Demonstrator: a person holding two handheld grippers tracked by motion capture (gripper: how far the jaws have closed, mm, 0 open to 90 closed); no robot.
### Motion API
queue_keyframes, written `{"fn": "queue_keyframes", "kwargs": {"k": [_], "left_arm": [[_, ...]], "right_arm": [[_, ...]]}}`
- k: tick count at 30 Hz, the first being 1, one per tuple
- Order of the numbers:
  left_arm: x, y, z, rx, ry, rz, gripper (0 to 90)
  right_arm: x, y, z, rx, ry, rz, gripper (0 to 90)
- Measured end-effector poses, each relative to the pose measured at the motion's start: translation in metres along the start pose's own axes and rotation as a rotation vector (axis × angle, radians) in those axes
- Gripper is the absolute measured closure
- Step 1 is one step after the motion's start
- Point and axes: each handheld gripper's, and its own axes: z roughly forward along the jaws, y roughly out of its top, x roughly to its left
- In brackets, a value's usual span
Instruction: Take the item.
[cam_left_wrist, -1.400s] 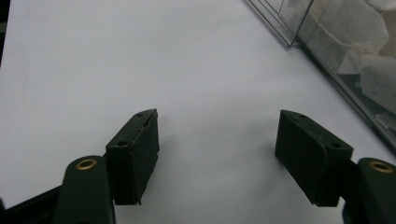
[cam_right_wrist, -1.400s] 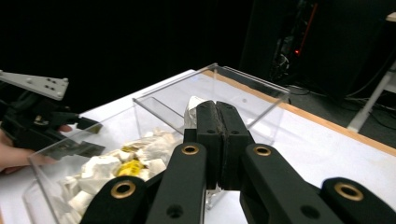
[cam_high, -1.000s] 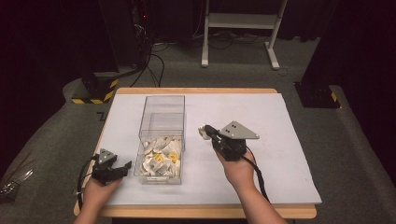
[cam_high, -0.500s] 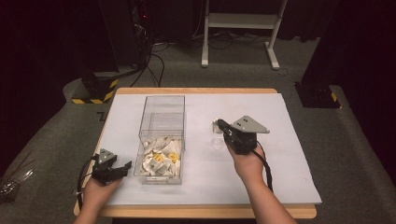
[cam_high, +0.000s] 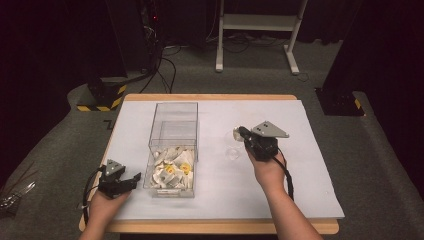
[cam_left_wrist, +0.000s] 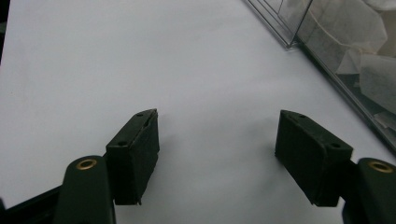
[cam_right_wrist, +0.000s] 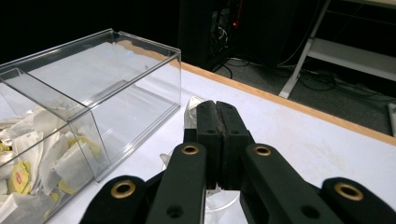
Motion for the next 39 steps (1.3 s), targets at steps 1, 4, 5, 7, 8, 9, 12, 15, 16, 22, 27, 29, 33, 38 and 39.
{"fn": "queue_keyframes", "kwargs": {"k": [1, 4, 5, 7, 8, 9, 12, 15, 16, 22, 27, 29, 33, 38, 39], "left_arm": [[0.000, 0.000, 0.000, 0.000, 0.000, 0.000, 30.6], [0.000, 0.000, 0.000, 0.000, -0.001, -0.001, 30.6], [0.000, 0.000, 0.000, 0.001, -0.001, -0.001, 30.6], [0.000, 0.000, 0.000, 0.001, -0.003, 0.000, 30.6], [0.001, 0.000, 0.000, 0.003, -0.003, 0.002, 30.6], [0.001, 0.000, 0.000, 0.003, -0.004, 0.003, 30.5], [0.001, 0.000, 0.000, 0.004, -0.006, 0.003, 30.4], [0.001, 0.000, 0.000, 0.004, -0.006, 0.003, 30.3], [0.001, 0.000, 0.000, 0.004, -0.006, 0.003, 30.3], [0.001, 0.000, 0.000, 0.005, -0.009, 0.004, 30.2], [0.001, 0.001, 0.000, 0.006, -0.009, 0.007, 30.1], [0.001, 0.001, 0.000, 0.006, -0.009, 0.008, 30.1], [0.001, 0.001, 0.000, 0.006, -0.009, 0.008, 30.1], [0.001, 0.001, 0.000, 0.006, -0.008, 0.008, 30.1], [0.001, 0.001, 0.000, 0.006, -0.008, 0.008, 30.1]], "right_arm": [[0.000, -0.001, 0.001, 0.002, 0.000, 0.000, 89.3], [-0.001, -0.003, 0.004, 0.009, -0.003, 0.000, 89.3], [-0.001, -0.004, 0.005, 0.010, -0.004, 0.001, 89.3], [-0.001, -0.006, 0.008, 0.016, -0.010, 0.002, 89.3], [-0.001, -0.007, 0.010, 0.021, -0.012, -0.001, 89.3], [0.000, -0.007, 0.012, 0.025, -0.012, 0.000, 89.3], [0.001, -0.009, 0.017, 0.036, -0.011, -0.004, 89.3], [0.003, -0.011, 0.022, 0.049, -0.014, -0.002, 89.3], [0.002, -0.012, 0.024, 0.054, -0.014, -0.004, 89.3], [0.003, -0.018, 0.032, 0.082, -0.019, -0.002, 89.2], [0.003, -0.023, 0.038, 0.103, -0.026, 0.008, 88.5], [0.002, -0.024, 0.040, 0.106, -0.031, 0.002, 87.7], [0.002, -0.024, 0.040, 0.105, -0.033, 0.002, 85.3], [0.003, -0.025, 0.034, 0.092, -0.031, 0.002, 80.7], [0.003, -0.025, 0.032, 0.087, -0.026, 0.005, 79.7]]}}
